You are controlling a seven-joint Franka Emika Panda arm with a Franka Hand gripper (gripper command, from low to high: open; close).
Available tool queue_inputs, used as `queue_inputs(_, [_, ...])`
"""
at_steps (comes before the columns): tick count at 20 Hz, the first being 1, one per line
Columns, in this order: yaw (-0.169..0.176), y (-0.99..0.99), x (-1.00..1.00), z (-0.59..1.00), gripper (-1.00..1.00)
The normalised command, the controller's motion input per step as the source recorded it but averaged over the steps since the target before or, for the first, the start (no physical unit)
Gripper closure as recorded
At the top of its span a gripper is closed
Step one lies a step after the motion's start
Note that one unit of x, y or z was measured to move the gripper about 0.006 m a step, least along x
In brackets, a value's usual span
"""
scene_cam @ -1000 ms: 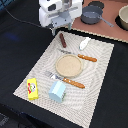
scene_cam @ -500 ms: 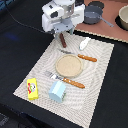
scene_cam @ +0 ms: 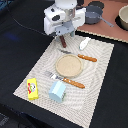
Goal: Interact with the objects in diverse but meaningful ways.
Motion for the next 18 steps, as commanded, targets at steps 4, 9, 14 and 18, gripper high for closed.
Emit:
queue_inputs(4, [-0.019,0.02,0.04,-0.18,-1.0])
queue_inputs(9, [-0.014,0.0,0.01,-0.14,1.0])
queue_inputs(14, [-0.007,0.0,0.01,-0.16,1.0])
queue_inputs(18, [-0.004,0.0,0.0,-0.08,1.0])
